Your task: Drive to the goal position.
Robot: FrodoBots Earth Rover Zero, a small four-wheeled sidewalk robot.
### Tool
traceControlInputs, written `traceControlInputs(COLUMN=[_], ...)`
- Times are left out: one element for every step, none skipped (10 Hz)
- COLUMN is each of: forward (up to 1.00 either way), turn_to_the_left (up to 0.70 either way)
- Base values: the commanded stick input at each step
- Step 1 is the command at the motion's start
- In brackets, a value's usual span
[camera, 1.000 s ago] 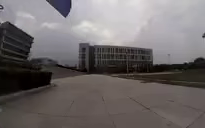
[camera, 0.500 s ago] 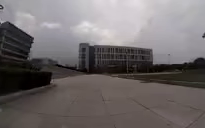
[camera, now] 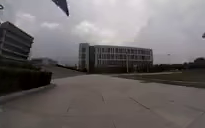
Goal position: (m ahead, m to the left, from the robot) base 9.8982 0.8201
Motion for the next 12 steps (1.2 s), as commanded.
traceControlInputs(forward=[0.70, 0.70, 0.70, 0.70, 0.70, 0.70, 0.70, 0.70, 0.70, 0.70, 0.70, 0.70], turn_to_the_left=[0.09, 0.00, 0.00, 0.00, 0.00, 0.00, 0.00, 0.00, 0.00, 0.00, 0.00, 0.00])
